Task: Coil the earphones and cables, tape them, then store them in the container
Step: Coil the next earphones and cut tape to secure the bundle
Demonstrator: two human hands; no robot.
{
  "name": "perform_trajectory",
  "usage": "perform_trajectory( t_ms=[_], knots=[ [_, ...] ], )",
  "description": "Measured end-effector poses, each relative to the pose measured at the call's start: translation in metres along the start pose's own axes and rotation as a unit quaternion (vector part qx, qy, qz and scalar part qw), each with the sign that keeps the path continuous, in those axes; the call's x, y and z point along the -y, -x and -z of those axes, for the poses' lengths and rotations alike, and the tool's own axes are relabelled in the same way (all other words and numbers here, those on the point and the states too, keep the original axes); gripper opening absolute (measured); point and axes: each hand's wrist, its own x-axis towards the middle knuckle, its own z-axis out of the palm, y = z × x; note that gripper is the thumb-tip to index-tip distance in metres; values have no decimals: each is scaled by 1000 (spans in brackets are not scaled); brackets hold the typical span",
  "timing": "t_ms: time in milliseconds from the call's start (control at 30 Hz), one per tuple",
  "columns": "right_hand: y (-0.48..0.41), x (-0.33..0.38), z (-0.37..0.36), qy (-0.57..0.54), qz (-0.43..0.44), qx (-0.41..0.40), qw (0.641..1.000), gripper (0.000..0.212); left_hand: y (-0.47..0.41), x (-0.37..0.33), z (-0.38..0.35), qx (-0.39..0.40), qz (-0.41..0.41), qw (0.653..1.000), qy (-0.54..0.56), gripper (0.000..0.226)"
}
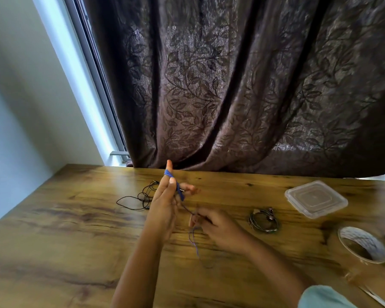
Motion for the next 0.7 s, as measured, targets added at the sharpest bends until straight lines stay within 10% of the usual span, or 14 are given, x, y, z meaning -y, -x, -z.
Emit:
perform_trajectory(
  t_ms=[300,433,700],
  knots=[
    [16,21,55,196,10,20,980,21,0,11,10,43,42,923,-381,22],
    [9,34,78,213,50,-53,974,16,14,10,-4,162,161,941,-248,21],
    [-8,22,71,-6,105,-173,979,10,22,-1,-22,163,170,971,34,44]
  ],
)
